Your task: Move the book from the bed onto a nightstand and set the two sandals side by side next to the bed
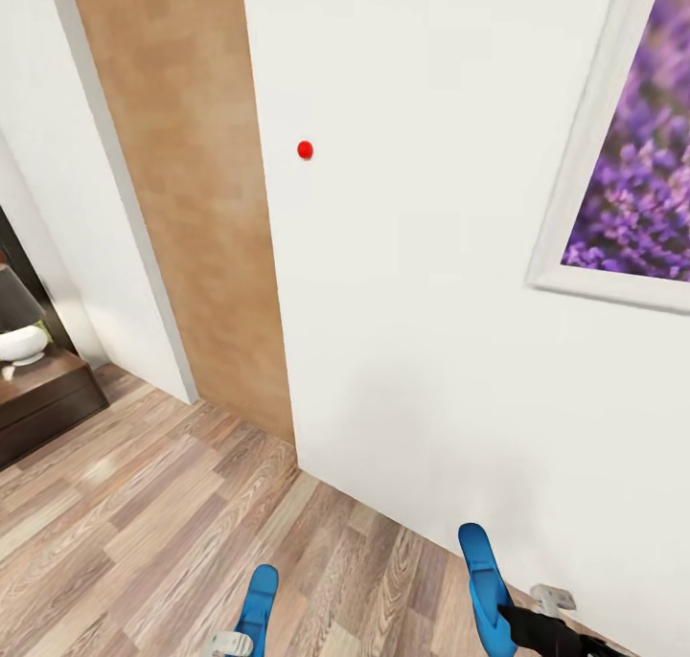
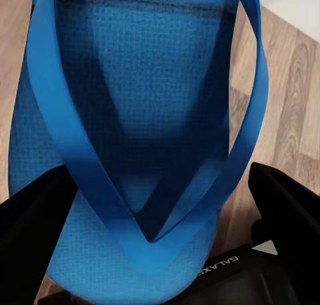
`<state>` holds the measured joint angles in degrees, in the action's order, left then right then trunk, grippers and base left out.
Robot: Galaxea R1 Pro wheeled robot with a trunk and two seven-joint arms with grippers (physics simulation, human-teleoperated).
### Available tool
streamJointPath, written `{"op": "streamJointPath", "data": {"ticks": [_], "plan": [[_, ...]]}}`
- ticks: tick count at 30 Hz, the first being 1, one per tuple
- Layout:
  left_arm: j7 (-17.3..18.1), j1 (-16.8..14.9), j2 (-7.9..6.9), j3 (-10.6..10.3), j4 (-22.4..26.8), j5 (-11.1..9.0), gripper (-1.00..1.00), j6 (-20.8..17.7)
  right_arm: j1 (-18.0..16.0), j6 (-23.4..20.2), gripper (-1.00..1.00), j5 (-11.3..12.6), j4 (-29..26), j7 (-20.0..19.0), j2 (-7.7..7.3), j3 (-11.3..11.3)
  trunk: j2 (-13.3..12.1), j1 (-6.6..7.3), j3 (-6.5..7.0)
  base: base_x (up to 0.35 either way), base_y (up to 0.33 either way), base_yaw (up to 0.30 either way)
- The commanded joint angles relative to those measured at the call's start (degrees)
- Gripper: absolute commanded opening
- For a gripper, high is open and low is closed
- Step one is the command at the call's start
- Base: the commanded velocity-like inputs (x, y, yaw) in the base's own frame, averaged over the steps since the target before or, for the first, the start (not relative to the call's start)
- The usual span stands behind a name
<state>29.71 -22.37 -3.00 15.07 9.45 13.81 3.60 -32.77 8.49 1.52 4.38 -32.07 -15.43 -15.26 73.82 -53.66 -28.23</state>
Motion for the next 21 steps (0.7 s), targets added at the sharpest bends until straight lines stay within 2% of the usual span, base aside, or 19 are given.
{"op": "streamJointPath", "data": {"ticks": [1,7,16,21], "plan": [[0.2,0.0,0.01,0.4,0.0,0.6,-1.00,0.4,-0.1,0.3,-1.00,0.3,0.3,-0.4,-0.04,-0.1,0.0,-0.01,-0.06,0.069,0.000,0.001],[0.2,0.0,0.01,0.4,0.0,0.6,-1.00,0.4,-0.1,0.3,-1.00,0.3,0.3,-0.4,-0.04,-0.1,0.0,-0.01,-0.06,0.049,0.000,0.000],[0.2,0.0,0.03,0.4,0.0,0.6,-1.00,0.4,-0.1,0.3,-1.00,0.2,0.3,-0.4,-0.04,-0.1,0.0,-0.01,-0.06,0.290,0.000,0.000],[0.2,0.0,0.05,0.4,-0.1,0.7,-1.00,0.4,-0.1,0.3,-1.00,0.2,0.3,-0.4,-0.04,-0.1,0.0,-0.01,-0.06,0.091,0.000,0.000]]}}
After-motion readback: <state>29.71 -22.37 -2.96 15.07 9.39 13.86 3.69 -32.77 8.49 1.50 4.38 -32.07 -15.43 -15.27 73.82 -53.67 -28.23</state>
